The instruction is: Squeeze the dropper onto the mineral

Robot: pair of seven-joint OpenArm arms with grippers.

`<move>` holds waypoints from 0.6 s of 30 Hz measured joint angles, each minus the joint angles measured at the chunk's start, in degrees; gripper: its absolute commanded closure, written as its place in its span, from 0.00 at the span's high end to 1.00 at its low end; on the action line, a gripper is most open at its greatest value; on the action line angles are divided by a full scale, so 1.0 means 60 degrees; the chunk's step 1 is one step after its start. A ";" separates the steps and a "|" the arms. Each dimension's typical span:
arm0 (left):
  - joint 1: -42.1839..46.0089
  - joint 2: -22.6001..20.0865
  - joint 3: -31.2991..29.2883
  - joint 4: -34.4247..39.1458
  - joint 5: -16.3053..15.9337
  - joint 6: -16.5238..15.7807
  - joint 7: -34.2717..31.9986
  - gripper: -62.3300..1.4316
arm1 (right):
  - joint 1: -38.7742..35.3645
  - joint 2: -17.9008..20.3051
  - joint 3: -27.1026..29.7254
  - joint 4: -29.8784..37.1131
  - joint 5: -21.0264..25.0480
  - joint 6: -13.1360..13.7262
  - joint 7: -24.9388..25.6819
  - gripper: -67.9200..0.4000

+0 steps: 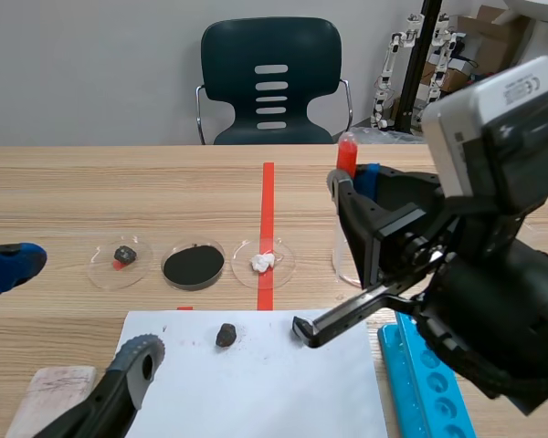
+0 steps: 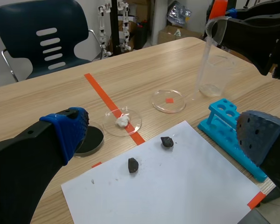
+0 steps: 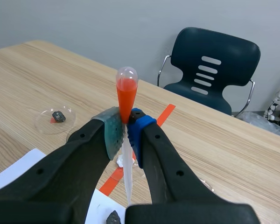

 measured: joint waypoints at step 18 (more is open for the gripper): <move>0.0000 0.0000 0.0000 0.0000 0.0000 -0.0004 -0.0004 1.00 | -0.0062 0.0000 0.0040 0.0044 0.0004 0.0000 0.0055 0.02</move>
